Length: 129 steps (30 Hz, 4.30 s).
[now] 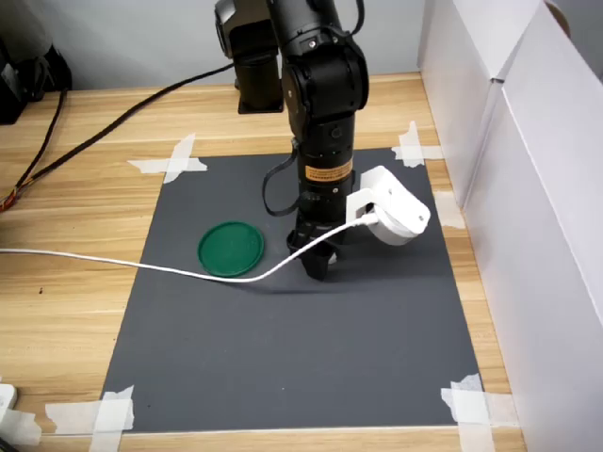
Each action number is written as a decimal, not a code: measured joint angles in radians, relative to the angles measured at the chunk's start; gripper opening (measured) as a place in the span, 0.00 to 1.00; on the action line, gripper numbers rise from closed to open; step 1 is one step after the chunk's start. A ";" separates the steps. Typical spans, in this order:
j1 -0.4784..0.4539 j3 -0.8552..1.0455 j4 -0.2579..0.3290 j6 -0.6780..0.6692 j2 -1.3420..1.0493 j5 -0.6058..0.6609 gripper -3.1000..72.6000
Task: Grasp a white terminal and put it in the green lid.
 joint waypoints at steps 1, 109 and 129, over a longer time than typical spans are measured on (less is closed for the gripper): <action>0.000 0.000 -0.001 0.002 0.000 0.000 0.91; -0.358 0.012 0.119 -0.372 -0.050 0.137 0.83; -0.358 0.020 0.385 -0.412 -0.345 0.068 0.11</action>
